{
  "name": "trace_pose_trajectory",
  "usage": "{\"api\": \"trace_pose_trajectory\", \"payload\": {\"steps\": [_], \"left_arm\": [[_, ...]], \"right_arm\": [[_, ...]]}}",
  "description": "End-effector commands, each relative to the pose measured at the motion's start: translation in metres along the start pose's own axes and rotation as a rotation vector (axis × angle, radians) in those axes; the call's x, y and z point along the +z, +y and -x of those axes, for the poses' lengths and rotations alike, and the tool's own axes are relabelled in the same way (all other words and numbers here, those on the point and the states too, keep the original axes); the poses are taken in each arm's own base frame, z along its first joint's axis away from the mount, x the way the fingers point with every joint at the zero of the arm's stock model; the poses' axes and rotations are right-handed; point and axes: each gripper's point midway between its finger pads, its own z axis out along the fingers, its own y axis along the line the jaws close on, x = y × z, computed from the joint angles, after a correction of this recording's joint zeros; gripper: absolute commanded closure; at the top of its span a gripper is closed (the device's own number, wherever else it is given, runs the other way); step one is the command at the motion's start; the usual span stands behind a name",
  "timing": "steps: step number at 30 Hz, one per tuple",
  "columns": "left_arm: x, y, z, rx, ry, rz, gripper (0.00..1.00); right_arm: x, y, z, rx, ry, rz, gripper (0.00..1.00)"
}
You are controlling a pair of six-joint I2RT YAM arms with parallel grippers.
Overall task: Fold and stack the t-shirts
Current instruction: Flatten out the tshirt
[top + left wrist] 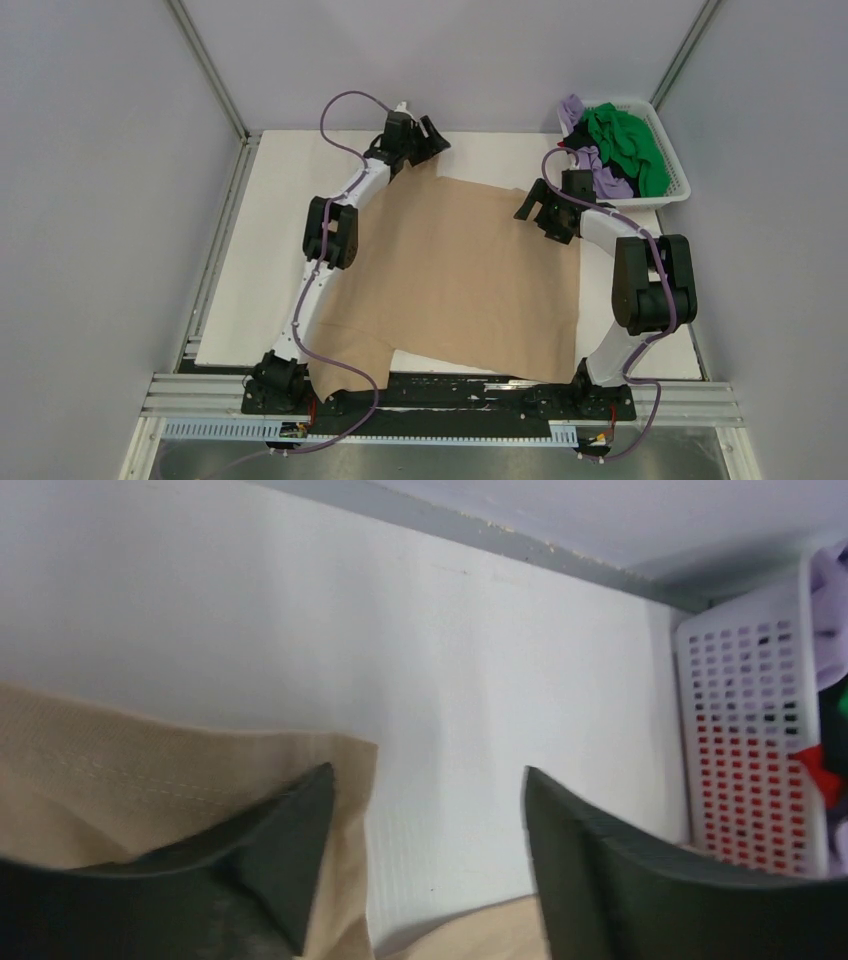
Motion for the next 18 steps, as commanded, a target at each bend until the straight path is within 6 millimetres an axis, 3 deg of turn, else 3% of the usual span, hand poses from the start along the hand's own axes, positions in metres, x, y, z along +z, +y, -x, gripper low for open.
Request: {"api": "trace_pose_trajectory", "payload": {"steps": [1, 2, 3, 4, 5, 6, 7, 8, 9, 10, 11, 12, 13, 14, 15, 16, 17, 18], "left_arm": [[-0.010, -0.075, 0.034, 0.150, -0.110, -0.180, 0.15], [-0.014, -0.081, 0.037, 0.186, -0.116, -0.197, 0.04], [-0.024, -0.095, 0.047, 0.209, -0.133, -0.214, 0.02], [-0.027, -0.095, 0.046, 0.243, -0.129, -0.208, 0.01], [-0.041, -0.111, 0.059, 0.270, -0.149, -0.225, 0.00], [-0.044, -0.107, 0.054, 0.298, -0.133, -0.212, 0.00], [-0.061, -0.123, 0.066, 0.316, -0.149, -0.223, 0.00], [-0.063, -0.116, 0.059, 0.340, -0.123, -0.204, 0.00], [-0.081, -0.129, 0.067, 0.355, -0.128, -0.206, 0.00], [-0.082, -0.116, 0.058, 0.366, -0.095, -0.166, 0.00], [-0.096, -0.110, 0.054, 0.381, -0.069, -0.124, 0.00], [-0.116, -0.120, 0.062, 0.394, -0.080, -0.117, 0.00], [-0.119, -0.094, 0.046, 0.397, -0.026, -0.038, 0.00], [-0.138, -0.101, 0.053, 0.406, -0.040, -0.022, 0.00], [-0.141, -0.069, 0.031, 0.399, 0.020, 0.067, 0.00], [-0.159, -0.074, 0.036, 0.404, 0.009, 0.082, 0.00], [-0.164, -0.048, 0.015, 0.402, 0.068, 0.142, 0.00], [-0.176, -0.044, 0.011, 0.406, 0.080, 0.155, 0.00]], "right_arm": [[-0.010, 0.013, 0.022, -0.026, -0.067, 0.030, 0.01], [-0.011, 0.013, 0.021, -0.026, -0.066, 0.035, 0.01], [-0.013, 0.014, 0.021, -0.026, -0.068, 0.038, 0.01], [-0.014, 0.015, 0.022, -0.024, -0.072, 0.040, 0.01], [-0.016, 0.016, 0.022, -0.023, -0.075, 0.043, 0.01], [-0.017, 0.016, 0.023, -0.022, -0.077, 0.046, 0.00], [-0.019, 0.018, 0.024, -0.021, -0.083, 0.048, 0.00], [-0.021, 0.019, 0.025, -0.022, -0.085, 0.053, 0.00], [-0.023, 0.021, 0.026, -0.021, -0.087, 0.056, 0.00], [-0.025, 0.021, 0.027, -0.021, -0.091, 0.058, 0.00], [-0.026, 0.022, 0.027, -0.021, -0.091, 0.058, 0.00], [-0.028, 0.021, 0.027, -0.021, -0.092, 0.056, 0.00], [-0.029, 0.019, 0.025, -0.021, -0.090, 0.050, 0.00], [-0.029, 0.017, 0.023, -0.019, -0.084, 0.040, 0.00], [-0.029, 0.015, 0.021, -0.020, -0.077, 0.032, 0.00], [-0.030, 0.013, 0.017, -0.022, -0.066, 0.027, 0.00], [-0.030, 0.012, 0.013, -0.028, -0.055, 0.028, 0.00], [-0.030, 0.010, 0.009, -0.033, -0.045, 0.023, 0.00]]}}
